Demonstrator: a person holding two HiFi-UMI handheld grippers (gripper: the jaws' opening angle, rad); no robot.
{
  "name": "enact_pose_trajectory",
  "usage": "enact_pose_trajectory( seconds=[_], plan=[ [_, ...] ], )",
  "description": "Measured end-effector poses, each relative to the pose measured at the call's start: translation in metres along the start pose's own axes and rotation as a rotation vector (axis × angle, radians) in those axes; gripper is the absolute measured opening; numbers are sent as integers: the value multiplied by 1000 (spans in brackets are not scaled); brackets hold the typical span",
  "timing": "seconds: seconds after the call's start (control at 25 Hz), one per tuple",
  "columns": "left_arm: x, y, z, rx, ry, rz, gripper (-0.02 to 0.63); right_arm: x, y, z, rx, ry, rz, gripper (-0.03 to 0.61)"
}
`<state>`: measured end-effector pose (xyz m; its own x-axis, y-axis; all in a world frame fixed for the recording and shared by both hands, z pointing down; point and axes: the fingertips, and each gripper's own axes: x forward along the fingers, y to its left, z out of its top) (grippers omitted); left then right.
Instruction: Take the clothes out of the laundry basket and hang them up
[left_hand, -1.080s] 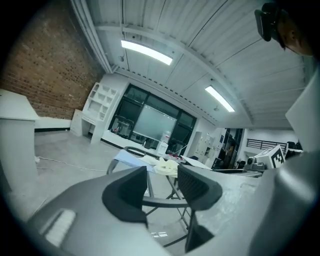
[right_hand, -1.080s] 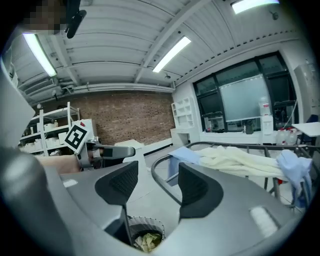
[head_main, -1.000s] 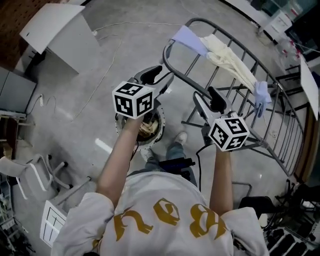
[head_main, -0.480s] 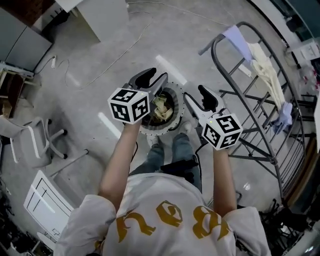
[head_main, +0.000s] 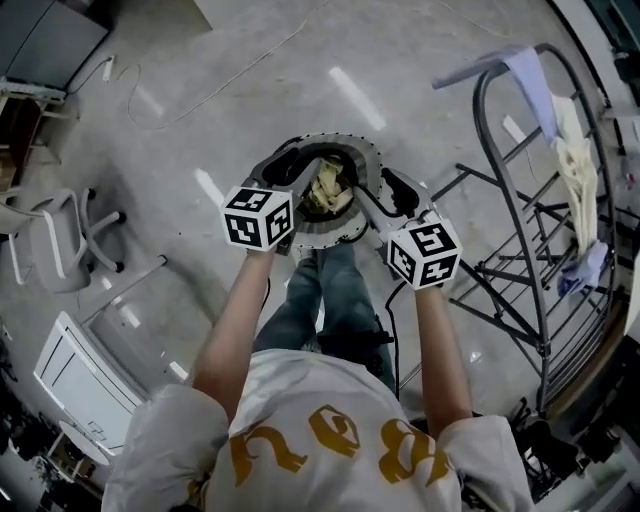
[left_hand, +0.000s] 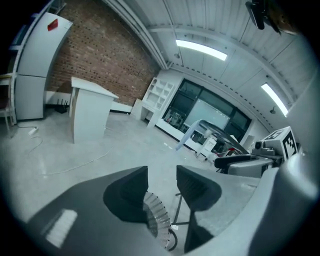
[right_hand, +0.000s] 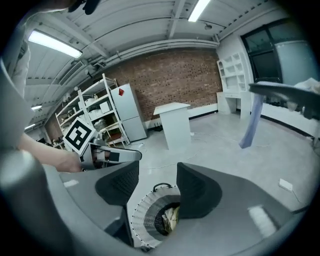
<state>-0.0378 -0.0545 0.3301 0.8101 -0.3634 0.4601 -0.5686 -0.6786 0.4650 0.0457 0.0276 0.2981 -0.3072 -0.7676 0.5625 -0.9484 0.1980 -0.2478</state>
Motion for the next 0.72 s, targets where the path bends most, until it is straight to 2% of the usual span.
enact_pose_trajectory(
  seconds=[0.48, 0.72],
  plan=[
    [48, 61, -128, -147, 176, 133, 186, 90, -28, -97, 44, 236, 86, 259],
    [75, 91, -190, -204, 252, 188, 186, 128, -50, -157, 130, 333, 86, 261]
  ],
)
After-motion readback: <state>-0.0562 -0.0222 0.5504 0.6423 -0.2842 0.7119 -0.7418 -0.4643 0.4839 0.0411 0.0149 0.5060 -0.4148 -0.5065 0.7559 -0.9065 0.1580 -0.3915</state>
